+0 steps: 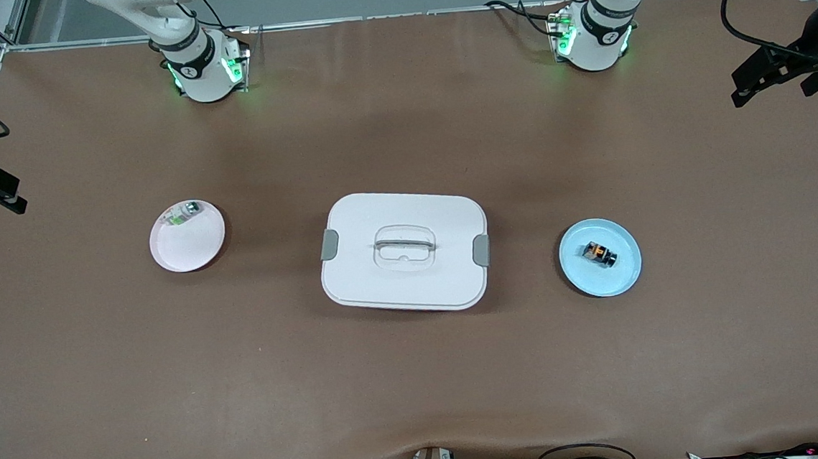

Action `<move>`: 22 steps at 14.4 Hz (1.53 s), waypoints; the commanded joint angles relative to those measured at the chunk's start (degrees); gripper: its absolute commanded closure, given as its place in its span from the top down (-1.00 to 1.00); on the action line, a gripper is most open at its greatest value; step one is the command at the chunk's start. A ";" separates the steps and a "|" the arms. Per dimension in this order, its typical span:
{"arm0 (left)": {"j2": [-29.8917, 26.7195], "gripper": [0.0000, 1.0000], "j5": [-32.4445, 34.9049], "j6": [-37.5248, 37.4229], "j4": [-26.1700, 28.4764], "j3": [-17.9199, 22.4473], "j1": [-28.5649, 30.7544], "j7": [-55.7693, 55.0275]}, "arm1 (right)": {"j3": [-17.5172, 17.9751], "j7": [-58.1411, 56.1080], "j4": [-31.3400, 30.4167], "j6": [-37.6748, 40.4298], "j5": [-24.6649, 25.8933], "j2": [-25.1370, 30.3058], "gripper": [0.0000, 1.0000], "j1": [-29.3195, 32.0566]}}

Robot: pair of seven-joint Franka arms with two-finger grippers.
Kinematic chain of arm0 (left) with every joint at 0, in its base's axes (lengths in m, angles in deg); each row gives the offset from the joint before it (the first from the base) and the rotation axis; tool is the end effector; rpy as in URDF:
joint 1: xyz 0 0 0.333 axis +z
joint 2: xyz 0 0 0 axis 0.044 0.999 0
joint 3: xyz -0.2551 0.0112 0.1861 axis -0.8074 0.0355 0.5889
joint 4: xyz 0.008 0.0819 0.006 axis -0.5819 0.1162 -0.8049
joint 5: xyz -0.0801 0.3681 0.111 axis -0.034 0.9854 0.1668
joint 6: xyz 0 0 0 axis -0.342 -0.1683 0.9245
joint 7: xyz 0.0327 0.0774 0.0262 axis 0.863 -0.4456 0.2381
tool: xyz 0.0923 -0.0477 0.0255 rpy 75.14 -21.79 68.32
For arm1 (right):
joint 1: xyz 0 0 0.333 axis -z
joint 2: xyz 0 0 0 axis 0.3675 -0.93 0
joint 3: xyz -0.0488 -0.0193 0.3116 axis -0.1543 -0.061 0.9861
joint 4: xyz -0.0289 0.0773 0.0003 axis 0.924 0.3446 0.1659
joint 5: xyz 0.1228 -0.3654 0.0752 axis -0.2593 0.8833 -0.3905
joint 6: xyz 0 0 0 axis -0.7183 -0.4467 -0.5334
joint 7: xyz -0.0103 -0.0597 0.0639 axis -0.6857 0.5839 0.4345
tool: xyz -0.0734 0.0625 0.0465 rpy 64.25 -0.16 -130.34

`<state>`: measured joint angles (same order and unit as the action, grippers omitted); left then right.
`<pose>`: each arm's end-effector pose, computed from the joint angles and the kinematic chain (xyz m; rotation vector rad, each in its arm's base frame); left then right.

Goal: Transfer orange switch to right arm and place
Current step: 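Lower the left gripper over the orange switch on the blue plate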

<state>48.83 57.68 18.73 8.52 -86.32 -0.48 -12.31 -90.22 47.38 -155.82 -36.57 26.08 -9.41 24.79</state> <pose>0.5129 -0.0370 0.6678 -3.1007 -0.0921 0.0163 0.5609 -0.0464 0.6396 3.1099 0.0441 0.1537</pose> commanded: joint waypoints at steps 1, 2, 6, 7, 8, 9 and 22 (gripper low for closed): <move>0.69 1.00 -0.47 -1.08 -1.56 0.19 0.01 1.62 | 0.09 -0.11 1.36 0.84 0.35 -0.67 1.00 0.11; 0.69 1.00 -0.47 -1.08 -1.65 0.19 0.01 1.62 | 0.09 -0.11 1.44 0.84 0.35 -0.67 1.00 0.11; 1.75 1.00 -0.64 -0.99 -1.65 0.19 0.10 1.62 | 0.09 -0.11 1.36 0.84 0.35 -0.67 1.00 0.11; 2.27 1.00 -0.73 -0.65 -1.56 0.19 0.10 1.62 | 0.18 -0.11 1.36 0.84 0.35 -0.67 1.00 0.11; 2.45 1.00 -0.65 -0.21 -1.39 0.28 0.10 1.62 | 0.09 -0.11 1.44 0.84 0.35 -0.67 1.00 0.11; 3.24 1.00 -0.73 0.32 -0.86 0.19 0.01 1.62 | 0.09 -0.02 1.44 0.84 0.35 -0.67 1.00 0.11; 6.23 1.00 -0.91 23.33 19.26 -4.72 -0.95 2.76 | 0.09 -0.11 1.36 0.93 0.35 -1.10 1.00 0.29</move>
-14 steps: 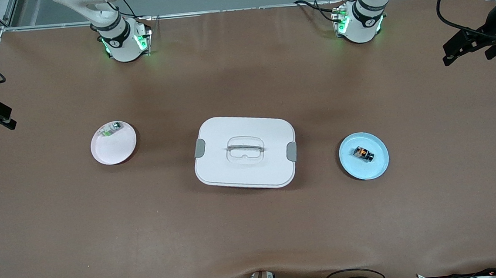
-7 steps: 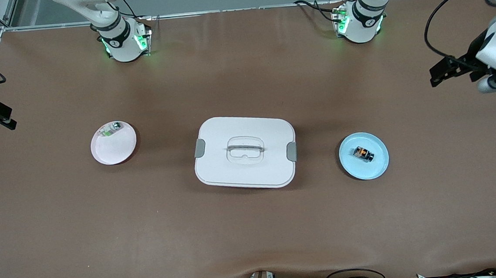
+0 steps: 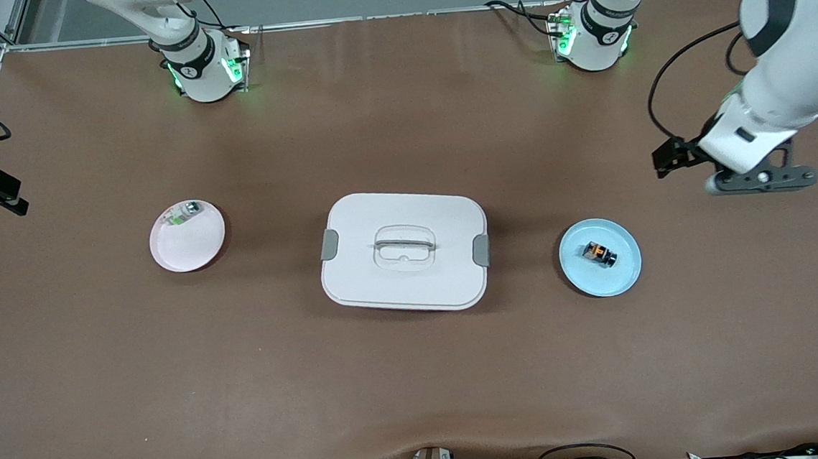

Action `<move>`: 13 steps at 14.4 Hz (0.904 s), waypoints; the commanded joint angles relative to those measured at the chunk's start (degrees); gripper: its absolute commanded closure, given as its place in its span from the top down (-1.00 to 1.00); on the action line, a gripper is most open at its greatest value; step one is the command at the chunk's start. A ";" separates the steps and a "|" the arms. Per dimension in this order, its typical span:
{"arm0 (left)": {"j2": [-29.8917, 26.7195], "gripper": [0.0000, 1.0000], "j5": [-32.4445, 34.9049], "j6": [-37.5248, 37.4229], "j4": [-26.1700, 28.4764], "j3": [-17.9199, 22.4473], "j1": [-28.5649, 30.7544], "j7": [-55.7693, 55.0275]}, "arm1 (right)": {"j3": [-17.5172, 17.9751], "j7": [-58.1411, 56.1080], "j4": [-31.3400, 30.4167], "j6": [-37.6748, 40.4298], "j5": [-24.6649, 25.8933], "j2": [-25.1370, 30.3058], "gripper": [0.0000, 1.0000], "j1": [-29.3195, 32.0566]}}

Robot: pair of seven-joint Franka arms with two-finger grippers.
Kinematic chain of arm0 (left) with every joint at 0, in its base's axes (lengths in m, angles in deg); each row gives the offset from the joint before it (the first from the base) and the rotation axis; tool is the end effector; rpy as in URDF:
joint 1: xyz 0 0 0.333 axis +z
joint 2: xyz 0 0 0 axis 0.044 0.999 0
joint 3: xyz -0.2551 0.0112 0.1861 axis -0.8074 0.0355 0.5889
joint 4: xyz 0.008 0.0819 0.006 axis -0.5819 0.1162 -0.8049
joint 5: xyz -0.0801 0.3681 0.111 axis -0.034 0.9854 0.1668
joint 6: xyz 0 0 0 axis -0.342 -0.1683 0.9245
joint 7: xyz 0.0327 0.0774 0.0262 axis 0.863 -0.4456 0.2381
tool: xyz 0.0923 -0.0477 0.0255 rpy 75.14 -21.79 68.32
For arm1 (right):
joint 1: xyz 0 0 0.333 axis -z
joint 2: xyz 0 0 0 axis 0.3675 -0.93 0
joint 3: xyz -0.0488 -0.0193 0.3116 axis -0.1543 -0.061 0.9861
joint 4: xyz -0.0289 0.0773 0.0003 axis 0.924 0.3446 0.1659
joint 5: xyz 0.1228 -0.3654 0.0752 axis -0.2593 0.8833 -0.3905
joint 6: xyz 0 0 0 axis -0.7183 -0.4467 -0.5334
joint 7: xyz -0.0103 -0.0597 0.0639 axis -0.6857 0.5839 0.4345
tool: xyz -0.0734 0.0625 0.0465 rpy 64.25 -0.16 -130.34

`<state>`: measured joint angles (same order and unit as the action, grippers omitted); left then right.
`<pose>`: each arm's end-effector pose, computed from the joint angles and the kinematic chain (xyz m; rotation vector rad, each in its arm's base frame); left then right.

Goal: Transfer orange switch to right arm and place
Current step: 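Lower the left gripper over the orange switch on the blue plate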

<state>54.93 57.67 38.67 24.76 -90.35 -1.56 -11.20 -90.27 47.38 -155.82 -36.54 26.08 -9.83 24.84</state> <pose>0.5541 -0.0906 0.5057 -3.0985 0.0968 0.0794 0.5630 -0.0475 0.6354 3.1110 0.0415 0.1415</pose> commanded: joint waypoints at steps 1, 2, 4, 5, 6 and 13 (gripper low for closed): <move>0.74 1.00 -0.82 6.11 4.51 -1.74 0.21 2.09 | 0.13 -0.11 1.36 0.81 0.35 -0.60 1.00 0.16; 1.19 1.00 -0.64 8.83 6.01 -2.36 0.22 2.97 | 0.13 -0.11 1.36 0.81 0.35 -0.60 1.00 0.16; 2.85 1.00 -0.47 14.63 8.65 -2.72 0.22 7.43 | 0.13 -0.11 1.36 0.90 0.35 -0.60 1.00 0.16; 3.56 1.00 -0.38 17.01 9.79 -2.81 0.22 10.07 | 0.13 -0.11 1.36 0.90 0.35 -0.60 1.00 0.16; 4.43 1.00 -0.38 18.60 10.67 -2.89 0.13 11.92 | 0.13 -0.11 1.36 0.81 0.35 -0.60 1.00 0.16; 11.82 1.00 0.06 29.41 13.40 -4.13 2.50 26.70 | 0.13 -0.11 1.36 0.90 0.35 -0.60 1.00 0.16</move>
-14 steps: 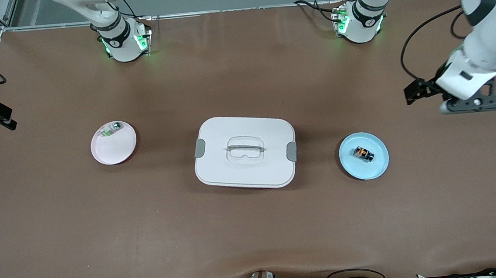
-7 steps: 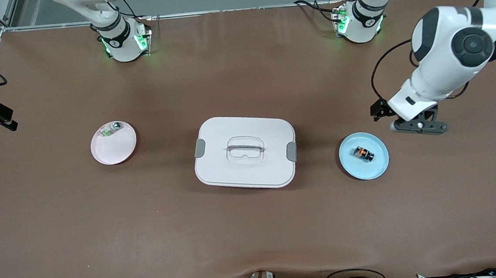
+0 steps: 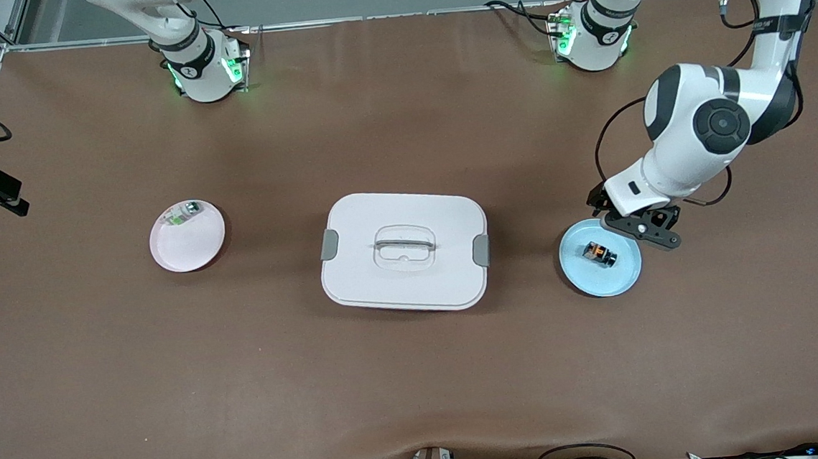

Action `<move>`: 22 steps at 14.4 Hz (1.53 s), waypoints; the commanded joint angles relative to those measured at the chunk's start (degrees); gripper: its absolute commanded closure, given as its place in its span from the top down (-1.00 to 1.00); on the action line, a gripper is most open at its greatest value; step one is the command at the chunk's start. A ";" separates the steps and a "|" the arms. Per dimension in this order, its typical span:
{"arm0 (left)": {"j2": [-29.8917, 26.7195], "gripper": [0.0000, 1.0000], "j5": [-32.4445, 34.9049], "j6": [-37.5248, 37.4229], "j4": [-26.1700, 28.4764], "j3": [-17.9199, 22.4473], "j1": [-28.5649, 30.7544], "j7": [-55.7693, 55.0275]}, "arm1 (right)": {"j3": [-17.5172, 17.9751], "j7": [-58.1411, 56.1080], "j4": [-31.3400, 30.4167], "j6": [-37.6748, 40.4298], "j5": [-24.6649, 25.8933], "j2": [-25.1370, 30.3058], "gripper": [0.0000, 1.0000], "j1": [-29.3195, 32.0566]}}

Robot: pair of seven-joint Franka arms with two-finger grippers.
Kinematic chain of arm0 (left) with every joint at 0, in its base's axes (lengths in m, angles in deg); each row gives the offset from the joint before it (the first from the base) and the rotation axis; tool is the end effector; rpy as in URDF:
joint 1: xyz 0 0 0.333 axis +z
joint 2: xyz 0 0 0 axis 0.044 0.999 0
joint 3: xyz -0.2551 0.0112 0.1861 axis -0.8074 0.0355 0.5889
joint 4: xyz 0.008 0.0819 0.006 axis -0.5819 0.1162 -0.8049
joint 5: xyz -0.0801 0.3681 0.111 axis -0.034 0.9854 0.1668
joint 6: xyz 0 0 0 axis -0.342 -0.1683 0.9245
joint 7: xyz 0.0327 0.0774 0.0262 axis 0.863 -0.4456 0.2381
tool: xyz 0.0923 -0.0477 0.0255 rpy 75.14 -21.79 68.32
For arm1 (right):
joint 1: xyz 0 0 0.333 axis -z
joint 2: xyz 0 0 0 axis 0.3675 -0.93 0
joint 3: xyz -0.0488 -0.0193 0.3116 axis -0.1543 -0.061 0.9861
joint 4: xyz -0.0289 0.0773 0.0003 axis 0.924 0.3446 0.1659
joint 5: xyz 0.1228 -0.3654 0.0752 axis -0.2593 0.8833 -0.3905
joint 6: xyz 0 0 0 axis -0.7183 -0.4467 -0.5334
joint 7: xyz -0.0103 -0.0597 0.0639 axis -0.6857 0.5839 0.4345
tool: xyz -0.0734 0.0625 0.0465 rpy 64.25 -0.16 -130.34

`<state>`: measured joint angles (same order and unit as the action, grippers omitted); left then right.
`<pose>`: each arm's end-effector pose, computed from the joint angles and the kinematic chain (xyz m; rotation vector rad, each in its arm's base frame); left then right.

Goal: Transfer orange switch to right arm and place
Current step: 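Lower the left gripper over the orange switch on the blue plate, then close the left gripper on the orange switch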

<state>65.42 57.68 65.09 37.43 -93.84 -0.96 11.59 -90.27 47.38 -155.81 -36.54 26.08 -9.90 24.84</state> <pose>0.5669 -0.1228 0.3389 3.0322 -0.8085 0.0052 0.5634 -0.0476 0.6348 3.1112 0.0415 0.1399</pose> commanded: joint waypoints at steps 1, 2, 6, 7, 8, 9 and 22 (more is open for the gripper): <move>1.68 1.00 0.06 5.44 1.95 -0.63 1.99 4.08 | 0.13 -0.11 1.34 0.89 0.35 -0.53 1.00 0.16; 2.21 1.00 0.06 8.08 3.18 -0.63 1.90 4.17 | 0.13 -0.11 1.34 0.89 0.35 -0.53 1.00 0.16; 6.16 1.00 0.14 17.84 6.44 -0.54 1.99 4.26 | 0.13 -0.11 1.25 0.89 0.35 -0.53 1.00 0.16; 7.04 1.00 0.14 18.38 6.36 -0.54 1.99 4.52 | 0.13 -0.11 1.25 0.89 0.35 -0.53 1.00 0.16; 7.74 1.00 0.14 19.78 6.45 -0.54 1.99 5.22 | 0.13 -0.11 1.25 0.89 0.35 -0.53 1.00 0.16; 8.53 1.00 0.14 21.36 6.45 -0.46 1.99 6.36 | 0.13 -0.19 1.25 0.89 0.35 -0.53 1.00 0.16; 16.10 1.00 0.14 30.43 6.27 -0.54 4.10 10.68 | 0.22 -0.10 1.34 0.89 0.35 -0.53 1.00 0.16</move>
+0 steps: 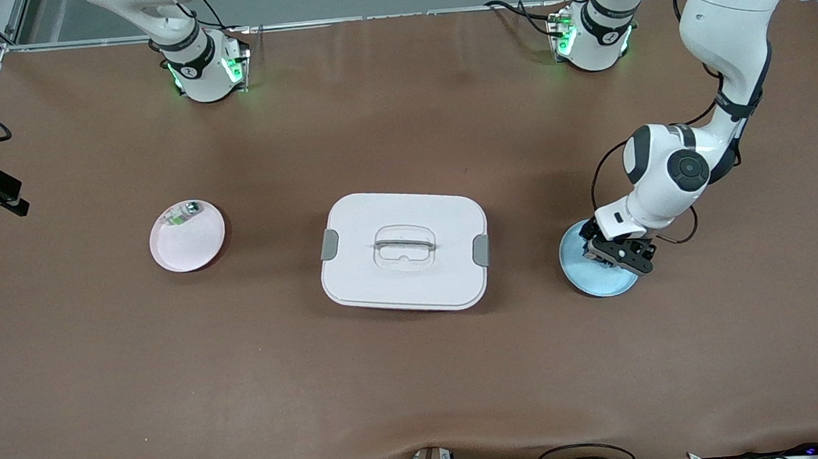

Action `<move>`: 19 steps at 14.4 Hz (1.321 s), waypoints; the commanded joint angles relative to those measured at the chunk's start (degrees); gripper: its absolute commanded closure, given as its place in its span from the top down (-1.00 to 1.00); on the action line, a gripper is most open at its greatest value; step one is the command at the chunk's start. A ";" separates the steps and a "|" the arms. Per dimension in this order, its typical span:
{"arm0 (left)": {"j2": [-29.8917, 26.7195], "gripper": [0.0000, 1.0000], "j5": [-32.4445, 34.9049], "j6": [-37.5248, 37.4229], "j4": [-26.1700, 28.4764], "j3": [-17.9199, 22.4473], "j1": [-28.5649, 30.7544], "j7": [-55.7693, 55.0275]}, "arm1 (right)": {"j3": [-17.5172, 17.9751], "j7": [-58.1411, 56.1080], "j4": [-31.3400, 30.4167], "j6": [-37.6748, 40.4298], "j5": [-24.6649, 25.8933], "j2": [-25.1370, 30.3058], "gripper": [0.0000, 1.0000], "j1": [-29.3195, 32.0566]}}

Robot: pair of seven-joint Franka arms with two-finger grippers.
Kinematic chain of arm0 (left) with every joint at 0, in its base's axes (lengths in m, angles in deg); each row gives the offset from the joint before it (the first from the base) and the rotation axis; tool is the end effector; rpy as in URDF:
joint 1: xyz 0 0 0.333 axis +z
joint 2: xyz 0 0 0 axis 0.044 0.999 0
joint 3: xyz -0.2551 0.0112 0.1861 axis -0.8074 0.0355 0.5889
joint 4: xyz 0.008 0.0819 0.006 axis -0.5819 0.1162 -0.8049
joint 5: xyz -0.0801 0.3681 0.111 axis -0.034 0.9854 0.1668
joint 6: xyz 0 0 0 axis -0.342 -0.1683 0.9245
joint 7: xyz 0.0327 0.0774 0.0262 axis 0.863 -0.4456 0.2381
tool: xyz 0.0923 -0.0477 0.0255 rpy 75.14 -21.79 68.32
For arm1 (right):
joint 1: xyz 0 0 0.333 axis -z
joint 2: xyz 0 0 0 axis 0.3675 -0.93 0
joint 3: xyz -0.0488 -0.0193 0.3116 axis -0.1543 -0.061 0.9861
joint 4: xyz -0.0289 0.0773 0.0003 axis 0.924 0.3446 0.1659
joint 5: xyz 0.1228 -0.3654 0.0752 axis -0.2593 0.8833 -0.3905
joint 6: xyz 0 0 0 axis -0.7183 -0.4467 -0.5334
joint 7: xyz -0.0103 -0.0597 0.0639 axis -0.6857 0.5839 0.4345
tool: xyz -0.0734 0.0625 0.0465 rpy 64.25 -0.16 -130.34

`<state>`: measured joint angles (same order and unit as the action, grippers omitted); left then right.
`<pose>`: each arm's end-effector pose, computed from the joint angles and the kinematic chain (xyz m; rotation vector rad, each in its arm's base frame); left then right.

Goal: Transfer orange switch to right arm and place
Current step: 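Close the left gripper on the orange switch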

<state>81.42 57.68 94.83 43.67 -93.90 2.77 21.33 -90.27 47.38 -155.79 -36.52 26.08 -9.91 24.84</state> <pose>0.5675 -0.0907 0.1841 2.9514 -0.9413 0.2250 0.5634 -0.0476 0.6349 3.1112 0.0415 0.1396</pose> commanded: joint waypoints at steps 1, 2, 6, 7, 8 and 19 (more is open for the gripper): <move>0.18 1.00 0.14 0.78 0.03 -0.49 0.28 0.94 | 0.14 -0.11 1.32 0.88 0.35 -0.52 1.00 0.16; 0.27 0.83 0.14 0.86 0.03 -0.40 0.10 1.12 | 0.13 -0.19 1.32 0.88 0.35 -0.61 1.00 0.16; 0.97 -0.02 0.14 1.39 -0.06 -0.49 -0.08 1.12 | 0.13 -0.19 1.32 0.88 0.35 -0.52 1.00 0.24; 0.98 -0.26 0.14 1.39 -0.06 -0.49 0.01 1.12 | 0.13 -0.19 1.32 0.88 0.35 -0.52 1.00 0.24; 0.89 -0.53 0.14 1.39 -0.06 -0.49 0.01 1.12 | 0.13 -0.19 1.32 0.88 0.35 -0.52 1.00 0.24; -7.54 -1.00 0.14 -11.33 -2.78 -0.84 -0.52 1.30 | 0.13 0.07 1.41 0.79 0.35 -0.52 1.00 0.25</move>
<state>76.85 57.68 88.07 41.48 -94.42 2.30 22.14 -90.29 47.38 -155.76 -36.52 26.08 -9.91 24.84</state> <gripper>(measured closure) 0.278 0.000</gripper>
